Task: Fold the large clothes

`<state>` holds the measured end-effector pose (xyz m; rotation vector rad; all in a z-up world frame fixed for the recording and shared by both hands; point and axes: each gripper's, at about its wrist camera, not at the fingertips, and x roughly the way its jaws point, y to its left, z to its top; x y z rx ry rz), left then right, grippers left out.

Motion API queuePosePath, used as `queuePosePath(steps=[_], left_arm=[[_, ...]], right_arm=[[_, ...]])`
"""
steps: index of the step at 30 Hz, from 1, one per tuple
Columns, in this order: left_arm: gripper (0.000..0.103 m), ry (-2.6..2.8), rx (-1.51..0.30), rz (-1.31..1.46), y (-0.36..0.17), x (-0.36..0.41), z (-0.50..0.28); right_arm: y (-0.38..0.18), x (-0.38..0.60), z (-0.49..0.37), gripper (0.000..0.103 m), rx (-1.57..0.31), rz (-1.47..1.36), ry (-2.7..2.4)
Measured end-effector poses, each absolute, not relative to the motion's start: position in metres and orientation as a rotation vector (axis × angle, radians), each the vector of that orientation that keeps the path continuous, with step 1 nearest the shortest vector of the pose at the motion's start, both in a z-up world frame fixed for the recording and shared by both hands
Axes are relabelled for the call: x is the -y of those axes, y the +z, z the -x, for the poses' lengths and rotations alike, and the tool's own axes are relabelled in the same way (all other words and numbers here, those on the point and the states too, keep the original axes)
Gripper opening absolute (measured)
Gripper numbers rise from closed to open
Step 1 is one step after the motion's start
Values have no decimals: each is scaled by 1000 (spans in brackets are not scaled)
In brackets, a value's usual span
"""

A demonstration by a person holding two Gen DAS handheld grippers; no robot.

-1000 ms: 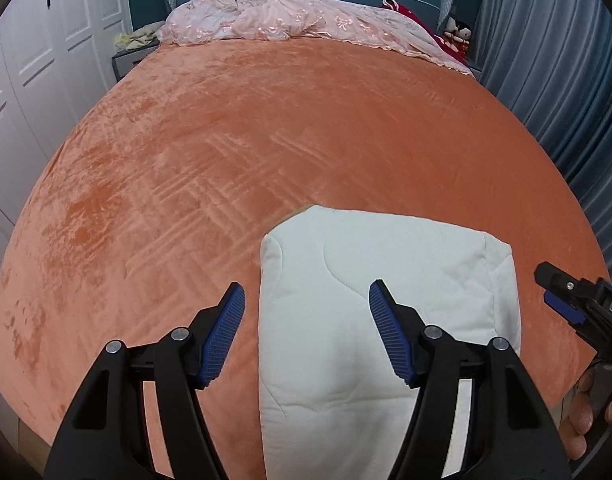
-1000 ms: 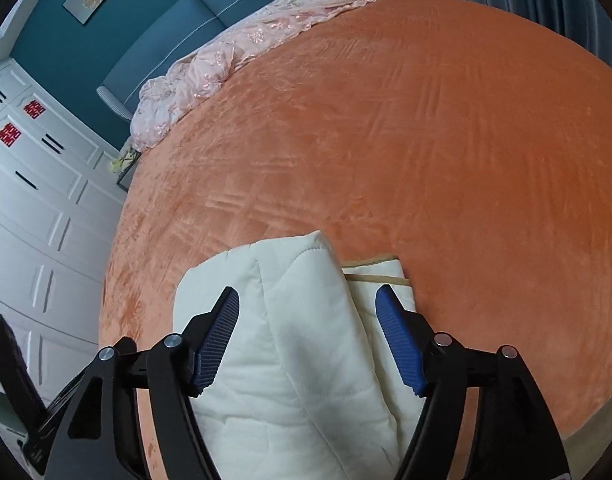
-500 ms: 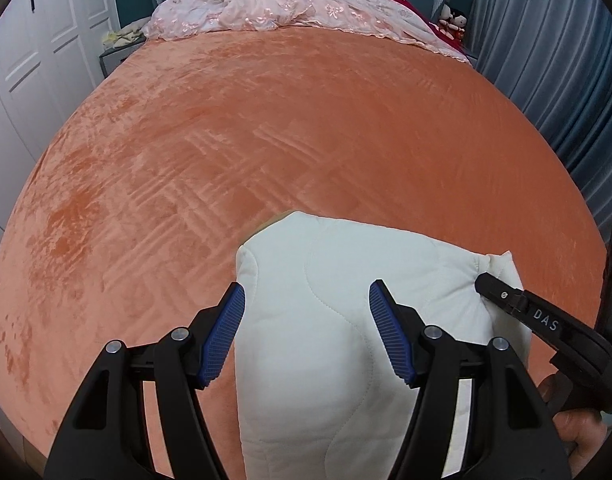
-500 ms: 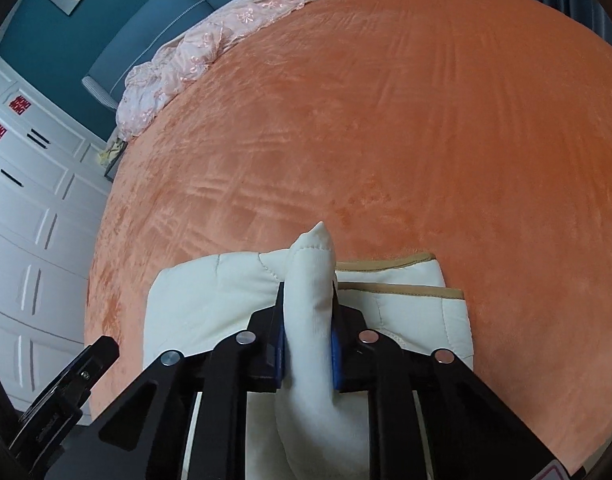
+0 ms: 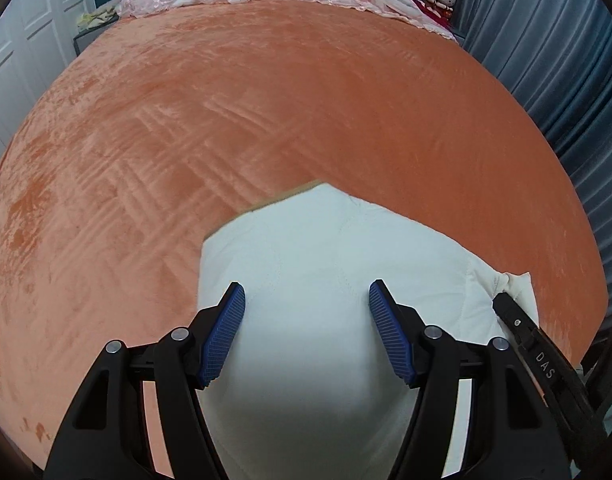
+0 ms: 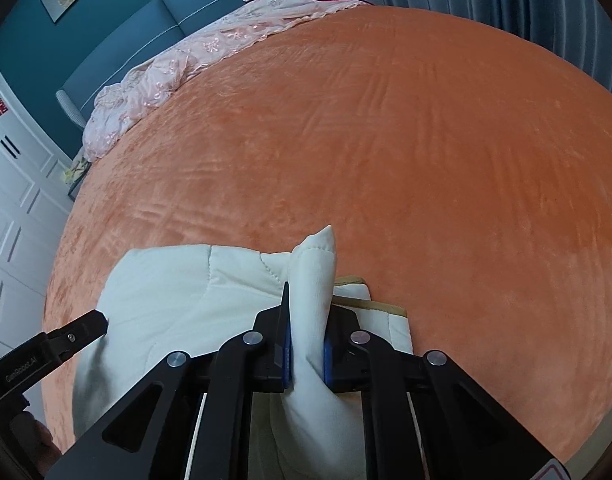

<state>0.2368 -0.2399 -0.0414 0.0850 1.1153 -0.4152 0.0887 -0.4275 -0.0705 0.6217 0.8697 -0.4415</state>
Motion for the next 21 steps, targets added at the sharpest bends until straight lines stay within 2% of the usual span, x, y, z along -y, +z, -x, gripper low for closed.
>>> queuePosePath(steps=[4, 15, 21], left_arm=[[62, -400, -1097, -142, -58, 256, -234], [79, -345, -1038, -152, -99, 257, -234], [85, -335, -1019, -131, -112, 256, -237]], right_arm=[[-91, 433, -89, 10, -899, -643, -422], [-123, 430, -102, 15, -930, -632, -401], [-132, 431, -106, 16, -924, -634, -394]])
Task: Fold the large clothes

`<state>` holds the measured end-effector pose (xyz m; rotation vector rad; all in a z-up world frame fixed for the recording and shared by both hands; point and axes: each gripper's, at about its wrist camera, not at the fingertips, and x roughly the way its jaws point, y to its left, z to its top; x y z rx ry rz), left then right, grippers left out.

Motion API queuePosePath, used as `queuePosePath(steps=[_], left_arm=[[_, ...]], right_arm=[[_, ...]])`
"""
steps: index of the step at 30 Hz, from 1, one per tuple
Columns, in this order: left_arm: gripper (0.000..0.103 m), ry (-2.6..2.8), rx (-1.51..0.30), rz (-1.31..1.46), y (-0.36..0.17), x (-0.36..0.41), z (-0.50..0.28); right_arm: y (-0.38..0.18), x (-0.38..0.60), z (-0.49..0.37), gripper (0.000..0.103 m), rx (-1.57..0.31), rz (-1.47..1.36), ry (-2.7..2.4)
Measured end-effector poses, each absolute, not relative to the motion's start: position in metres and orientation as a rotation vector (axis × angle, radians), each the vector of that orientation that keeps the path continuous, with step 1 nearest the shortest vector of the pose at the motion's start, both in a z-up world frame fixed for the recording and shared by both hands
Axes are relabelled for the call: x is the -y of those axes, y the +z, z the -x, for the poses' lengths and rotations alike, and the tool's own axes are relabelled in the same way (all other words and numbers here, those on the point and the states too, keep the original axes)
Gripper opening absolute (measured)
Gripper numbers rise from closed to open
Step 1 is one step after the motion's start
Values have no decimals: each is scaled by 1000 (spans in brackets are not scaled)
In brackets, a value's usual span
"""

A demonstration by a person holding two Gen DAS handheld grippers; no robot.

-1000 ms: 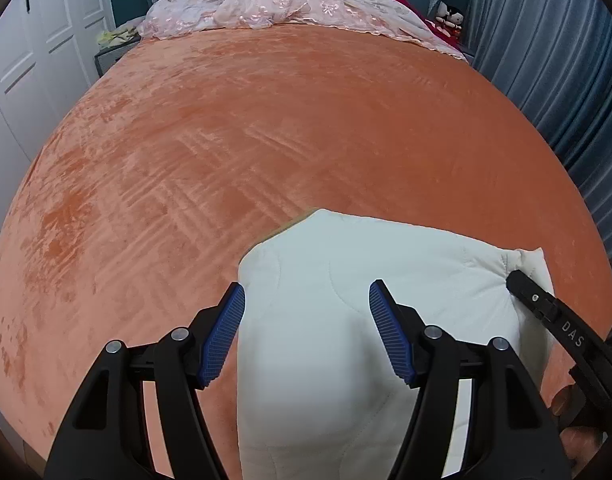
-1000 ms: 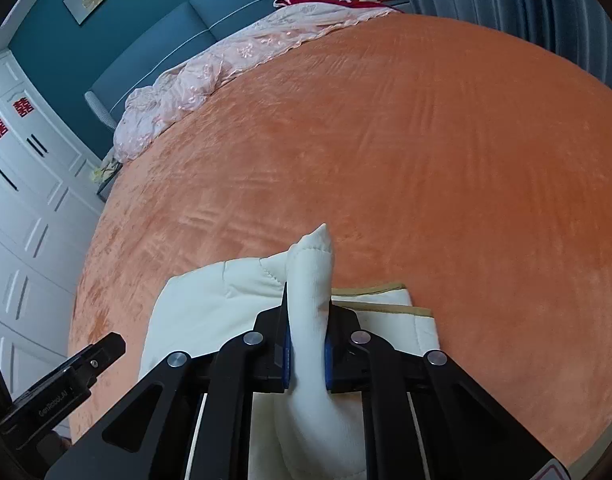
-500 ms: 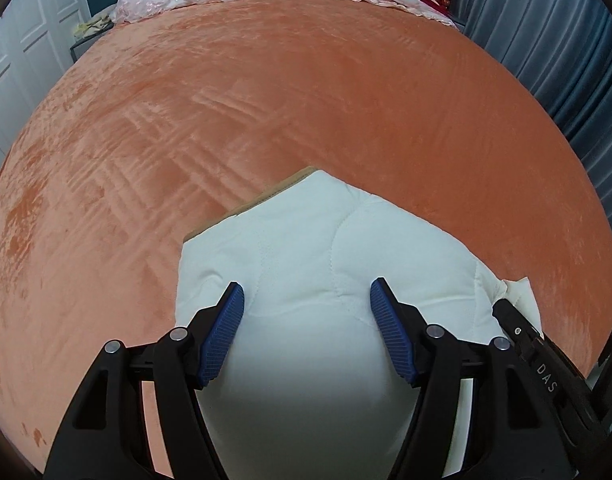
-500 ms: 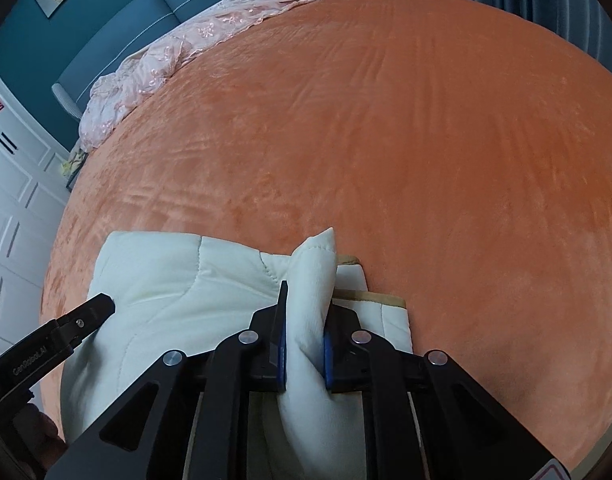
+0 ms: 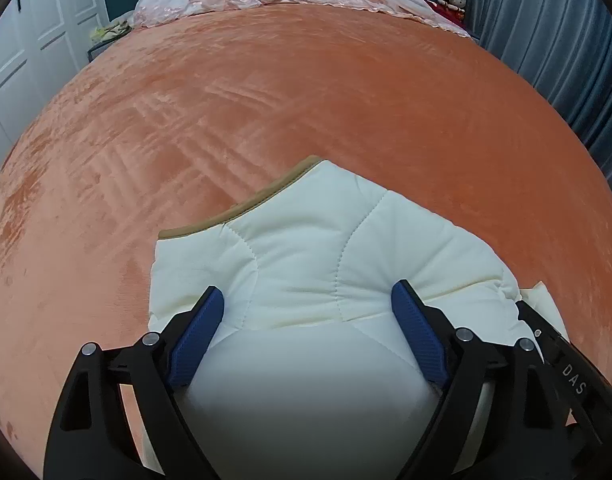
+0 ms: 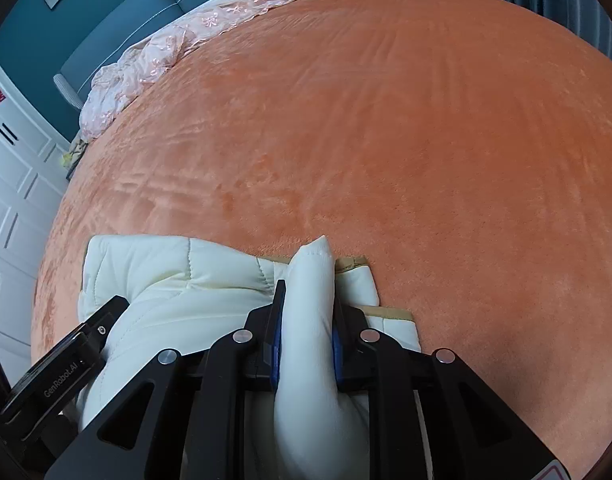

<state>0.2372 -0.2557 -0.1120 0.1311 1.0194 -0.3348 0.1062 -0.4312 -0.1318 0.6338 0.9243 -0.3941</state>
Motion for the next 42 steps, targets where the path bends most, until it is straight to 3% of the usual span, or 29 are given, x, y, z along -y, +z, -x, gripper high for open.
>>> queuePosePath(steps=[18, 20, 22, 23, 29, 32, 42], left_arm=[[89, -318, -1001, -95, -121, 252, -245], [89, -351, -1035, -36, -115, 241, -247], [89, -359, -1071, 28, -103, 222, -246], [89, -369, -1085, 78, -95, 208, -243], [89, -512, -1194, 204, -78, 148, -205], [89, -545, -1272, 229, -91, 132, -184], [98, -586, -1434, 585, -147, 106, -163]], right_arm=[[-134, 431, -112, 17, -884, -610, -416], [-125, 441, -100, 20, -834, -680, -415], [-104, 449, -76, 48, -764, -721, -500], [-94, 450, -63, 51, -727, -724, -533], [-78, 453, 0, 51, -853, -784, -420], [-90, 446, 20, 51, -949, -844, -333], [-133, 435, 30, 60, -957, -1137, -139]])
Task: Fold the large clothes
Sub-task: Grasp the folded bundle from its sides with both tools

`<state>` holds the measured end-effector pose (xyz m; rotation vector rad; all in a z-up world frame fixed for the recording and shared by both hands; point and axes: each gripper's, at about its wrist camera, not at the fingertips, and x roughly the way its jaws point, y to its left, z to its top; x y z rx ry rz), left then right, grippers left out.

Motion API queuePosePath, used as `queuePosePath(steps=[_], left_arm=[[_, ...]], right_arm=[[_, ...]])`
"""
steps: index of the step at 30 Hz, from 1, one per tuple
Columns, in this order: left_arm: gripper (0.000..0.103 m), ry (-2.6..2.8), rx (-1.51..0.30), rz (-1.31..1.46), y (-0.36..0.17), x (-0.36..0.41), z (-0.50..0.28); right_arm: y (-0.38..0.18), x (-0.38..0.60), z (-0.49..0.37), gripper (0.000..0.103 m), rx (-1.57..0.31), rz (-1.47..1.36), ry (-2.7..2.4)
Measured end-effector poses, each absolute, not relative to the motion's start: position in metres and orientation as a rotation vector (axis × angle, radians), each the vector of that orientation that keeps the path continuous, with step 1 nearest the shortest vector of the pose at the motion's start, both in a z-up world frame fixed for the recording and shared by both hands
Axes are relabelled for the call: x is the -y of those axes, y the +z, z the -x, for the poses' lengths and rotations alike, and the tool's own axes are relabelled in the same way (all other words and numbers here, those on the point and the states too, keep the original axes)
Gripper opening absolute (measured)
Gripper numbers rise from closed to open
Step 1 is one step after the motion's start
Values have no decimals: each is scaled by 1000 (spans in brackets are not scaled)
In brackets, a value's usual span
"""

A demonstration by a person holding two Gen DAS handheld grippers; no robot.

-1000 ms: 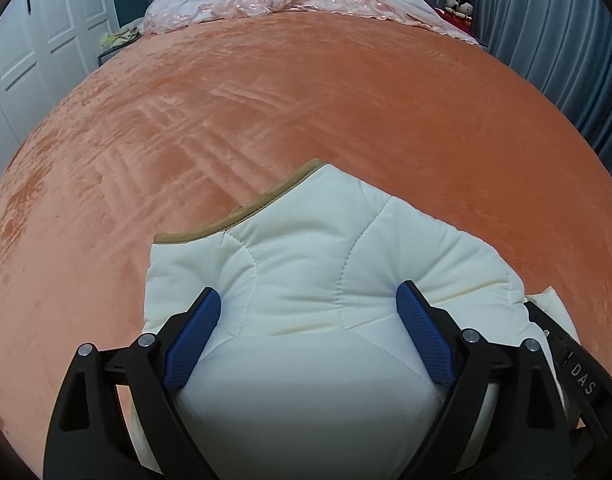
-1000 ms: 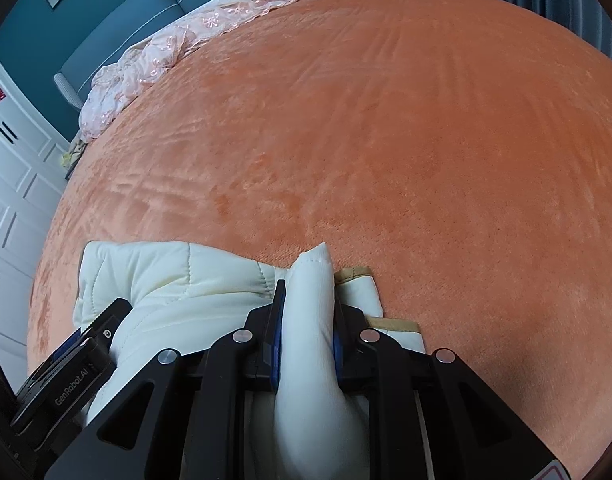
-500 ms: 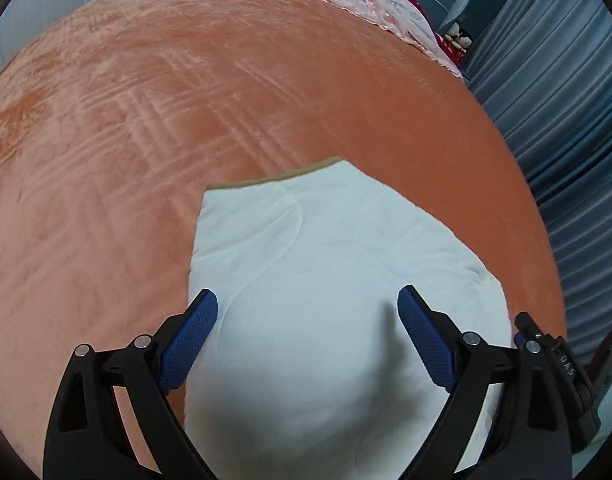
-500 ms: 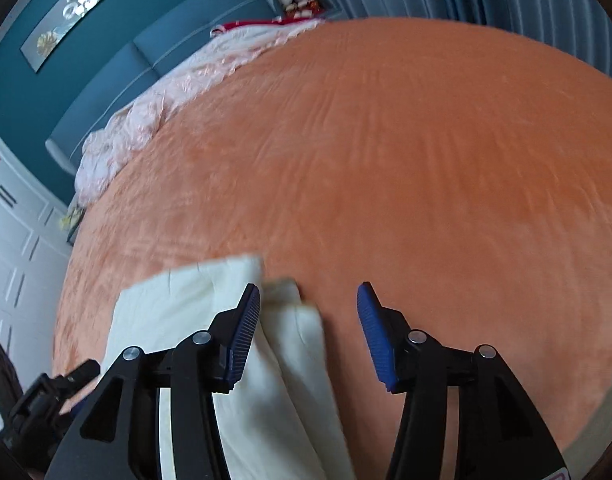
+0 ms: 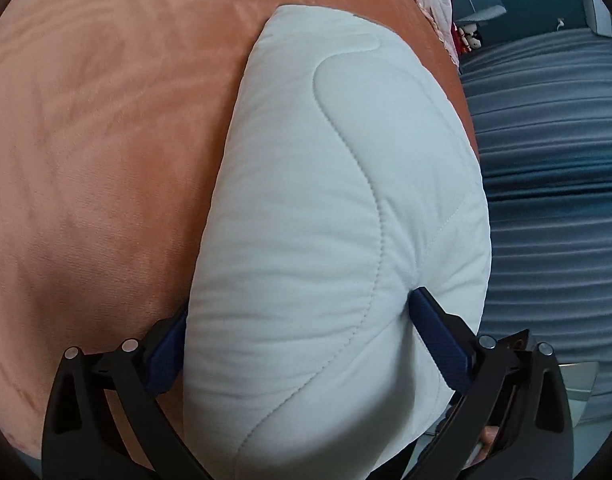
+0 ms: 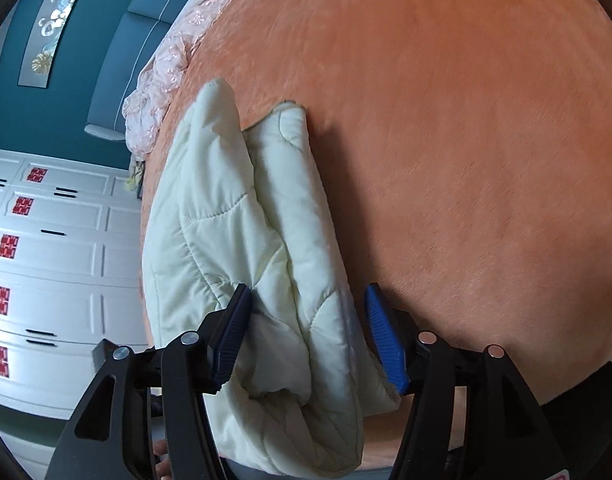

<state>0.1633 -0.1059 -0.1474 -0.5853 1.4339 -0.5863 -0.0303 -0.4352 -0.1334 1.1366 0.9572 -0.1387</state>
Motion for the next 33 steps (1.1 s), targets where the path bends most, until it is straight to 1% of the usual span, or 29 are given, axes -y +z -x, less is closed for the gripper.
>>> queuePosePath(steps=[4, 9, 12, 14, 16, 18, 19, 20, 21, 22, 25, 26, 28, 29, 30, 31, 33], left_arm=[[98, -598, -1414, 563, -149, 111, -163], [98, -589, -1427, 546, -149, 117, -166], [98, -569, -1435, 529, -145, 120, -167], [98, -563, -1438, 522, -140, 122, -167], [93, -568, -1421, 491, -133, 124, -165], [80, -590, -1389, 447, -122, 125, -161], [76, -607, -1374, 421, -115, 125, -158], [68, -623, -1361, 402, -109, 124, -156], [63, -645, -1349, 384, -102, 123, -153], [62, -662, -1344, 372, -98, 121, -152], [63, -691, -1359, 356, -94, 111, -143], [64, -697, -1376, 371, -99, 106, -142], [72, -682, -1411, 431, -111, 98, -146], [80, -653, -1431, 460, -118, 93, -147], [85, -630, -1442, 485, -124, 92, -150], [87, -626, -1444, 503, -128, 95, -153], [90, -637, -1439, 507, -130, 99, -155]], right_arm=[[-153, 431, 28, 64, -942, -1219, -117], [-153, 423, 16, 67, -946, -1183, -120], [-150, 421, 8, 65, -965, -1168, -131], [-147, 420, 5, 59, -976, -1145, -137], [-141, 419, 4, 47, -979, -1116, -137], [-130, 414, 1, 36, -984, -1042, -146], [-123, 410, 2, 32, -991, -999, -152], [-119, 408, 5, 31, -998, -964, -157], [-114, 405, 6, 29, -1007, -928, -162], [-111, 402, 6, 29, -1019, -902, -165], [-105, 392, 10, 29, -1051, -844, -156], [-105, 392, 11, 29, -1057, -840, -151], [-107, 390, 13, 30, -1062, -847, -138], [-108, 390, 13, 31, -1064, -858, -133], [-109, 391, 11, 34, -1065, -869, -129], [-110, 391, 10, 40, -1068, -878, -131], [-114, 391, 12, 44, -1077, -884, -148]])
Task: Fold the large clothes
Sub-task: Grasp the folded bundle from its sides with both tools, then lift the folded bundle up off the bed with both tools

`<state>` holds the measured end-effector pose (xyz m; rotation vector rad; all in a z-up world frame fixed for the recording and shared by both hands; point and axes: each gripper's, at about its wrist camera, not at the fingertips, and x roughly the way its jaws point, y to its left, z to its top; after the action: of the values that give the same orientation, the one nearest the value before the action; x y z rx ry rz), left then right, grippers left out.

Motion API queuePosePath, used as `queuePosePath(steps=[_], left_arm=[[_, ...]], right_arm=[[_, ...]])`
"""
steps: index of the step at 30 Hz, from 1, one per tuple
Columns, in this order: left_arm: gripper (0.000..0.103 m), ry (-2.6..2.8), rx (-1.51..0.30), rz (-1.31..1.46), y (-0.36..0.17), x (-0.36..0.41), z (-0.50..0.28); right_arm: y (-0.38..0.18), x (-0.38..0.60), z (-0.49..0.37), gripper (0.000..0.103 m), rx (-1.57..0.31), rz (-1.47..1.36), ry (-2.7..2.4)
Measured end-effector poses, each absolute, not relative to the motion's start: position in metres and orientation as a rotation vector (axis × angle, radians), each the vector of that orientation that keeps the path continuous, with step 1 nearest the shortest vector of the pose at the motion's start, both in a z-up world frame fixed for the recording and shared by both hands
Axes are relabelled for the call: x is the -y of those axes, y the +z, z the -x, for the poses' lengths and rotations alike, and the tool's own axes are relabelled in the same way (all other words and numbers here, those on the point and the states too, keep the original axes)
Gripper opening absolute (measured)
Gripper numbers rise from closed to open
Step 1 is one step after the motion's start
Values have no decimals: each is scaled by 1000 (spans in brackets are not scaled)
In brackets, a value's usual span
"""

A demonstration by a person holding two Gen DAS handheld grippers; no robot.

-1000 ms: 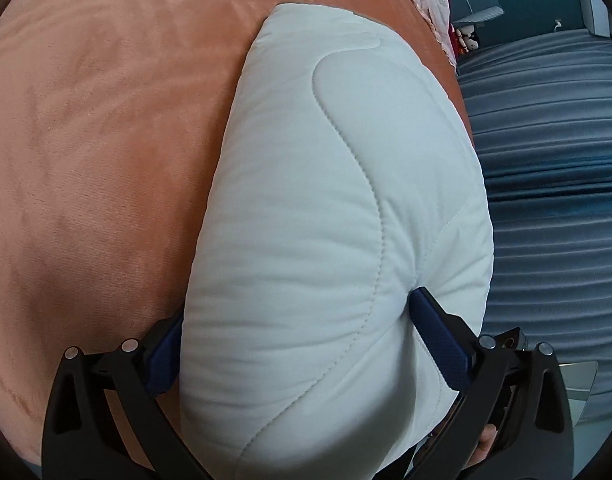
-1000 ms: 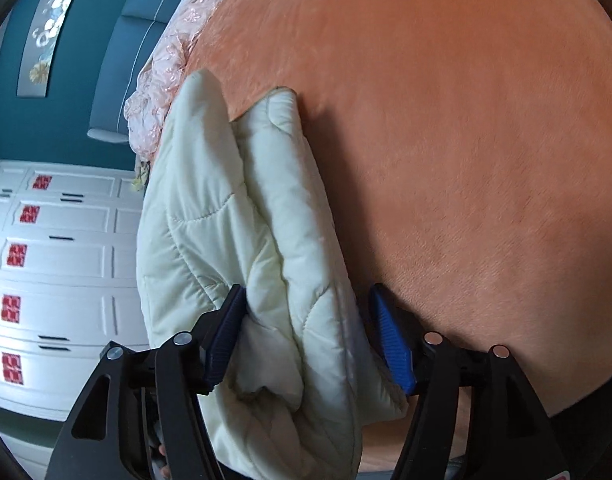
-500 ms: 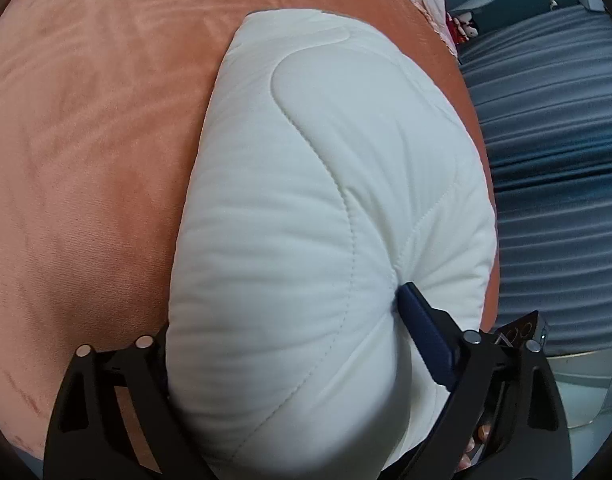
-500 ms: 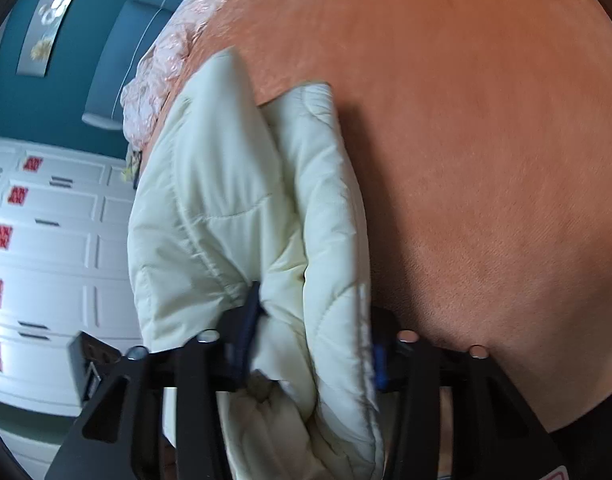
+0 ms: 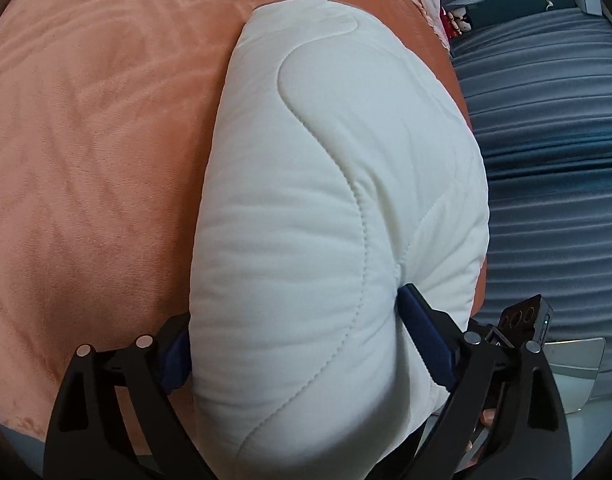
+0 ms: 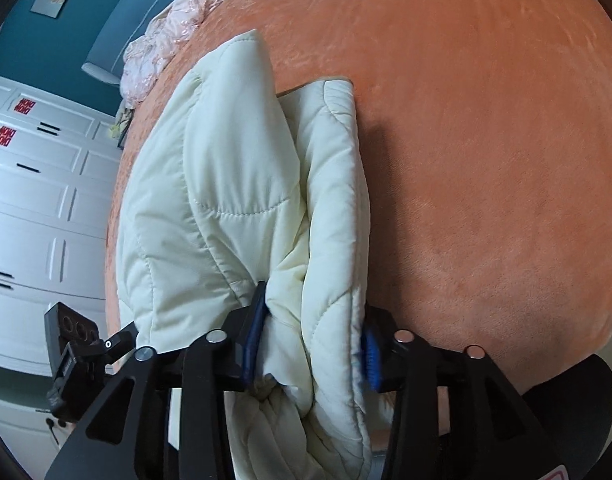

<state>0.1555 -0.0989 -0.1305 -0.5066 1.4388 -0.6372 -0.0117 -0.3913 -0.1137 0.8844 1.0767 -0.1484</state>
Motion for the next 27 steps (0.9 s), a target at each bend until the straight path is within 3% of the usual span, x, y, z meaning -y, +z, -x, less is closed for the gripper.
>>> queuePosePath(steps=[2, 4, 7, 9, 12, 27], left_arm=[[91, -641, -1434, 500, -131, 108, -157], [91, -643, -1426, 485, -131, 114, -158], [77, -670, -1382, 447, -119, 116, -154], [62, -691, -1349, 427, -108, 114, -154], [55, -724, -1295, 412, -86, 106, -151], [53, -846, -811, 350, 82, 46, -143]], right_arm=[[-117, 392, 11, 45, -1081, -892, -152], [-116, 392, 9, 39, -1079, -887, -154], [-102, 381, 10, 27, -1064, -794, -155], [-88, 373, 7, 25, -1049, -728, -166], [-63, 365, 9, 23, -1006, -672, -166], [99, 313, 2, 23, -623, -516, -35]])
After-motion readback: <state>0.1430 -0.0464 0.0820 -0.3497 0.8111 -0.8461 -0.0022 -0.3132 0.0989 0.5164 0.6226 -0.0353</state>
